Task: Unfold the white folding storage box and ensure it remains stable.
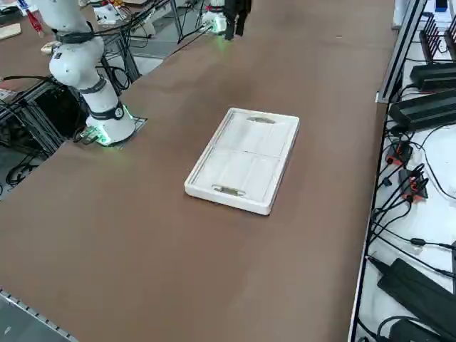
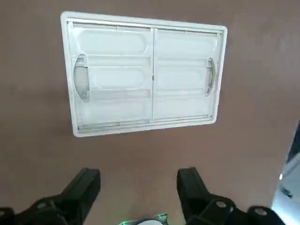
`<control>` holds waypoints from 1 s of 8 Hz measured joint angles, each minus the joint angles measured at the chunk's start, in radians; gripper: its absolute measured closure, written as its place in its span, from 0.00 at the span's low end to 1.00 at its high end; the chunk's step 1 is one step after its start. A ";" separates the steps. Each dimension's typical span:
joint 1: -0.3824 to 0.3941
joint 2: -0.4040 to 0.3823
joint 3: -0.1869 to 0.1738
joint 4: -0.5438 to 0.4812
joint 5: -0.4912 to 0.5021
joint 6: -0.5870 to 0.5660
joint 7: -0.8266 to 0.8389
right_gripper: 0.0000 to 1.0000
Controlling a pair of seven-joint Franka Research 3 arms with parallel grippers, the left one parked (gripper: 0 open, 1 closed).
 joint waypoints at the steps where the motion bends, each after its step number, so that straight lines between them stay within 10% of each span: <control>1: 0.047 0.076 0.000 0.001 -0.019 0.051 0.124 0.00; 8: 0.162 0.603 -0.013 0.245 -0.210 0.180 0.449 0.01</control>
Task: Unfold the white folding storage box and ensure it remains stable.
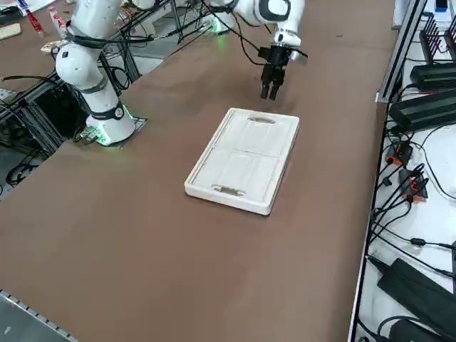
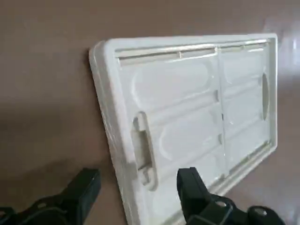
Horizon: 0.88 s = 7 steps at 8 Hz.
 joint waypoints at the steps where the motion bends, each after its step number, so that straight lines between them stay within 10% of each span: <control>1: 0.000 0.028 -0.002 0.008 -0.016 0.012 -0.004 0.03; 7: 0.007 0.083 -0.003 0.012 -0.049 0.015 -0.073 0.20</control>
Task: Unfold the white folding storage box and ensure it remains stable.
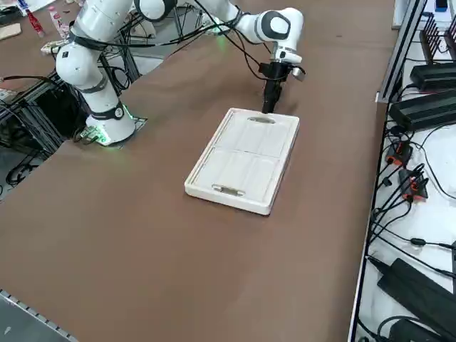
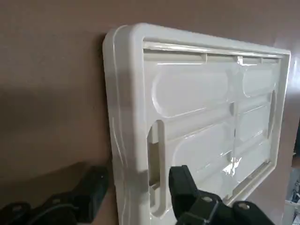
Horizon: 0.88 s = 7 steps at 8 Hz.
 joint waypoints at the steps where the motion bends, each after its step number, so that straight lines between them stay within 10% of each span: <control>1: 0.002 0.001 0.000 0.000 0.000 -0.003 -0.005 0.22; 7: 0.005 0.013 -0.001 -0.009 -0.001 -0.010 -0.011 0.36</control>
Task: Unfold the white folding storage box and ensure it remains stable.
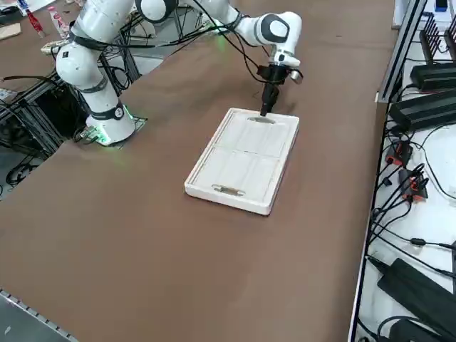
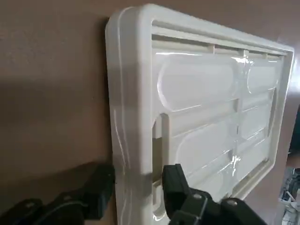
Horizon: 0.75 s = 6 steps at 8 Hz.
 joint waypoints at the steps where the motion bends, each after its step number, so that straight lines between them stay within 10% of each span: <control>1: 0.000 0.000 0.000 0.000 0.000 -0.004 -0.001 0.42; 6: 0.002 0.000 0.001 0.000 0.000 -0.006 -0.002 0.74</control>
